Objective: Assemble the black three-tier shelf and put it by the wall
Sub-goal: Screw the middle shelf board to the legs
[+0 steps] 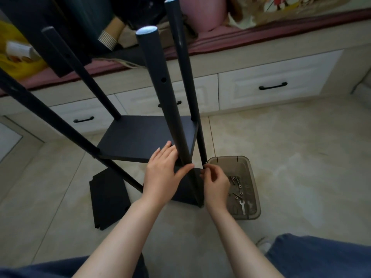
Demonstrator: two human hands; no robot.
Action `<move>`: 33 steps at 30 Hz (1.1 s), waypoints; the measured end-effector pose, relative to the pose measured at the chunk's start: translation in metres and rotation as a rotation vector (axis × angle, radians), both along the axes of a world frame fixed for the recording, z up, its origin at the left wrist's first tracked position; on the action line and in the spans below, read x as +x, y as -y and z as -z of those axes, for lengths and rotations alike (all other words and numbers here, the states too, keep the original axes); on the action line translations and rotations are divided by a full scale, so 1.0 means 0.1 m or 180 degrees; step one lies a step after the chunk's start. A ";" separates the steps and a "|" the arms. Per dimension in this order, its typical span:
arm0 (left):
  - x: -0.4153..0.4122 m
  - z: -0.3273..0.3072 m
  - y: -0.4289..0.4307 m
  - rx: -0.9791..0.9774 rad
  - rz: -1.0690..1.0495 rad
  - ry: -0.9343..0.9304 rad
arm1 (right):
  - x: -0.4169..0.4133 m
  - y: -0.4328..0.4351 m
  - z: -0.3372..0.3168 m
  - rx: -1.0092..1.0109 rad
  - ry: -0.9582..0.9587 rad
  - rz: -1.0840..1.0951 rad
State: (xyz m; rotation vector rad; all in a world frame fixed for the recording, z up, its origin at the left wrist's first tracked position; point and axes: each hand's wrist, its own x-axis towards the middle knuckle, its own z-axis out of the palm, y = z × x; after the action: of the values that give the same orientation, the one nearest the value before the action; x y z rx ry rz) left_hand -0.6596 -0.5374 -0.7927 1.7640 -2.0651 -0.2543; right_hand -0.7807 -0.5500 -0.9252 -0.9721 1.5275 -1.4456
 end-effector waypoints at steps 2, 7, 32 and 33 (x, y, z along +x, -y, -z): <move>0.01 -0.03 0.01 0.0017 0.0017 0.0003 | -0.09 0.01 0.09 0.0250 -0.0169 -0.0003; 0.00 -0.02 0.00 -0.0050 0.0024 -0.0044 | -0.54 0.05 0.65 0.1490 -0.1183 -0.0505; -0.08 0.28 0.02 -0.1000 -0.0081 -0.0331 | -0.83 0.94 1.42 0.2029 -0.1891 -0.1303; -0.08 0.29 0.02 -0.1042 -0.0086 -0.0321 | -0.84 0.96 1.45 0.1925 -0.1929 -0.1383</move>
State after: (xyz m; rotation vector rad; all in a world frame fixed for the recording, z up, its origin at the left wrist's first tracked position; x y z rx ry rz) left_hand -0.6680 -0.5393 -0.8216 1.5470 -1.8862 0.0044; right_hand -0.8651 -0.6459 -1.0705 -1.3020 1.8589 -0.3412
